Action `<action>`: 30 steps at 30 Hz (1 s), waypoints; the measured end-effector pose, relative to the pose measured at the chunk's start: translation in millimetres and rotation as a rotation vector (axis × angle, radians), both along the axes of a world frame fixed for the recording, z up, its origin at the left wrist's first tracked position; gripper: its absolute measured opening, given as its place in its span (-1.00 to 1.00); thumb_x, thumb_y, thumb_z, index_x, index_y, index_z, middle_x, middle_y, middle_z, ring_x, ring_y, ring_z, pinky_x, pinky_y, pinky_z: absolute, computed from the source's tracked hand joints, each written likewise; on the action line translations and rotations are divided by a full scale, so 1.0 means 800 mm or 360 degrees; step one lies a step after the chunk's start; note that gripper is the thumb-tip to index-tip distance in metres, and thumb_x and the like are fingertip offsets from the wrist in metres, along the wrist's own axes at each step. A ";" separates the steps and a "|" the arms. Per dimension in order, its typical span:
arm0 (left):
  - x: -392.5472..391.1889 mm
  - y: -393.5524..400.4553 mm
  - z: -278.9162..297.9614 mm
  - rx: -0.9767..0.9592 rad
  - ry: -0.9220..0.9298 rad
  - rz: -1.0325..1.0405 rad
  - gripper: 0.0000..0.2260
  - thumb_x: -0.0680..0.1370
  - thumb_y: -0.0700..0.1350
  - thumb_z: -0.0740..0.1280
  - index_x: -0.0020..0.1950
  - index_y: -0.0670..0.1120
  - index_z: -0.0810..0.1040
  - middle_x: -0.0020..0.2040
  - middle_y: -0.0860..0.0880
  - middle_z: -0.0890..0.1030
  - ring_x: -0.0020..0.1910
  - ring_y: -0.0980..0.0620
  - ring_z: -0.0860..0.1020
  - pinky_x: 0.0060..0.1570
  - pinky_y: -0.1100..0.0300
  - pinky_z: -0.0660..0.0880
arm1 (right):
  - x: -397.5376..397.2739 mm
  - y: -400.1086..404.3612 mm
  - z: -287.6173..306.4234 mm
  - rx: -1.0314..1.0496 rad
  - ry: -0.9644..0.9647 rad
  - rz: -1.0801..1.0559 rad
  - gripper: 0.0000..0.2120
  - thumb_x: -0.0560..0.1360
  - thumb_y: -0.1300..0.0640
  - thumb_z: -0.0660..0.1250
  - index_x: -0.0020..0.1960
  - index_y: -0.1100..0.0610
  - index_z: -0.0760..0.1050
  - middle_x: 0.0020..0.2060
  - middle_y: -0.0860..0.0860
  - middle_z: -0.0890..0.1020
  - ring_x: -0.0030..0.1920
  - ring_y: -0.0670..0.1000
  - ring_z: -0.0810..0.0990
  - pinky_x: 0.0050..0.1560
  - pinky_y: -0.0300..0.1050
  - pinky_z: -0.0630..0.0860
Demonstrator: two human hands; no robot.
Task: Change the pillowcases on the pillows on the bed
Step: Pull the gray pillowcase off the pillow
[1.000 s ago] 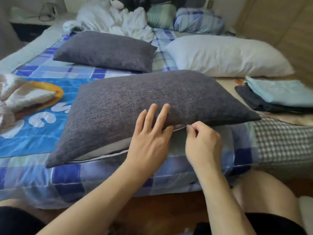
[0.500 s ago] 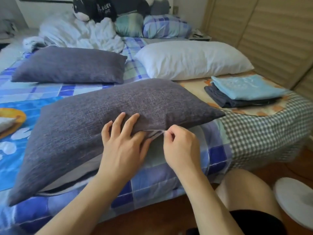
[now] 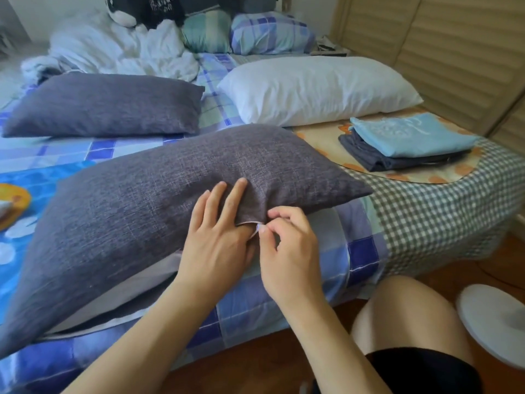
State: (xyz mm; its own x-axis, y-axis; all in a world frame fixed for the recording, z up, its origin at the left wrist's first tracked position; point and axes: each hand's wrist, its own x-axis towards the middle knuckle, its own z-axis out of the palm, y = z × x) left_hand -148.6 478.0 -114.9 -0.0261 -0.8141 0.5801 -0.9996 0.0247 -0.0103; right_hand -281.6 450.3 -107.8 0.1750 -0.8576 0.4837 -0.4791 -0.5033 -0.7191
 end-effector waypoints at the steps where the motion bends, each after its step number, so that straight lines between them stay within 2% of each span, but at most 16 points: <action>1: 0.003 -0.003 0.001 0.0052 -0.0016 0.0043 -0.82 0.56 0.09 0.33 -0.03 0.10 0.72 0.58 -0.16 0.30 0.52 -0.32 0.27 0.51 -0.21 0.16 | 0.000 -0.001 0.000 -0.0001 0.0021 0.0024 -0.84 0.56 0.20 0.34 -0.17 0.19 0.60 0.09 -0.08 0.52 0.01 -0.11 0.54 0.02 -0.10 0.52; 4: 0.003 -0.007 0.005 0.0119 0.0011 0.0093 -0.81 0.57 0.12 0.33 0.09 0.16 0.71 0.61 -0.14 0.22 0.55 -0.33 0.20 0.51 -0.26 0.11 | -0.004 -0.008 0.001 -0.0040 0.0035 0.0021 -0.85 0.55 0.20 0.35 -0.19 0.19 0.59 0.07 -0.07 0.50 -0.01 -0.09 0.53 -0.01 -0.06 0.53; 6: 0.000 -0.003 0.002 0.0087 0.0013 0.0040 -0.86 0.58 0.06 0.38 0.10 0.18 0.69 0.61 -0.13 0.23 0.55 -0.36 0.19 0.49 -0.31 0.10 | -0.006 -0.013 0.002 -0.0071 0.0058 -0.0009 -0.85 0.55 0.19 0.34 -0.17 0.18 0.59 0.05 -0.07 0.51 -0.02 -0.06 0.53 -0.01 -0.01 0.53; 11: 0.017 0.010 -0.005 -0.0074 -0.0095 -0.0238 -0.89 0.59 -0.11 0.37 0.06 -0.02 0.68 0.53 -0.07 0.41 0.50 -0.34 0.30 0.38 -0.45 0.17 | -0.008 -0.010 -0.001 -0.0181 0.0210 -0.0033 -0.86 0.57 0.18 0.29 -0.12 0.20 0.58 0.00 -0.03 0.54 0.01 0.02 0.54 0.03 0.02 0.53; 15: 0.015 0.009 -0.001 -0.0025 -0.0148 -0.0220 -0.87 0.62 -0.11 0.33 0.09 -0.05 0.66 0.51 0.00 0.43 0.54 -0.26 0.29 0.35 -0.47 0.22 | -0.010 -0.013 0.002 -0.0265 0.0330 -0.0141 -0.89 0.54 0.19 0.28 -0.03 0.19 0.58 0.01 -0.02 0.57 0.03 0.05 0.53 0.06 0.01 0.53; 18: 0.011 0.011 -0.003 -0.0007 -0.0159 -0.0133 -0.83 0.64 -0.10 0.30 0.12 -0.07 0.66 0.49 -0.02 0.45 0.53 -0.20 0.32 0.34 -0.46 0.25 | -0.009 -0.025 0.004 -0.0238 0.0441 -0.0333 -0.90 0.54 0.21 0.26 -0.03 0.18 0.54 -0.03 0.04 0.55 -0.01 0.10 0.52 -0.01 0.05 0.51; 23: 0.020 0.019 -0.006 -0.0024 -0.0131 -0.0100 -0.82 0.66 -0.09 0.26 0.02 -0.10 0.64 0.48 -0.03 0.47 0.51 -0.14 0.36 0.34 -0.41 0.31 | -0.075 -0.072 0.014 -0.0074 0.0387 -0.0827 -0.82 0.61 0.20 0.19 -0.06 0.25 0.51 -0.04 0.13 0.51 0.00 0.14 0.46 -0.10 -0.19 0.15; 25: 0.018 0.022 -0.011 -0.0012 -0.0143 -0.0135 -0.83 0.65 -0.10 0.26 0.04 -0.11 0.64 0.50 -0.04 0.45 0.52 -0.15 0.35 0.34 -0.42 0.30 | -0.101 -0.089 0.018 0.0037 0.0394 -0.0932 -0.80 0.63 0.18 0.19 -0.03 0.28 0.52 0.02 0.15 0.50 0.08 0.16 0.44 -0.04 -0.14 0.21; 30: 0.002 0.017 -0.009 0.0042 -0.0108 -0.0110 -0.81 0.65 -0.09 0.26 0.10 -0.11 0.64 0.48 -0.04 0.46 0.52 -0.16 0.35 0.33 -0.44 0.28 | -0.114 -0.110 0.023 0.0271 0.0411 -0.0888 -0.77 0.66 0.14 0.19 0.03 0.27 0.54 0.08 0.09 0.46 0.13 0.14 0.45 0.04 -0.02 0.36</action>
State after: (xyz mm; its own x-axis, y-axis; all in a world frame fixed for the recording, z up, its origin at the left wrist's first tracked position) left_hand -147.0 491.2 -121.9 -0.1210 -0.8239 0.5536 -0.9926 0.0946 -0.0761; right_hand -373.2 361.9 -89.6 -0.2276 -0.9145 0.3346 -0.8049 -0.0167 -0.5932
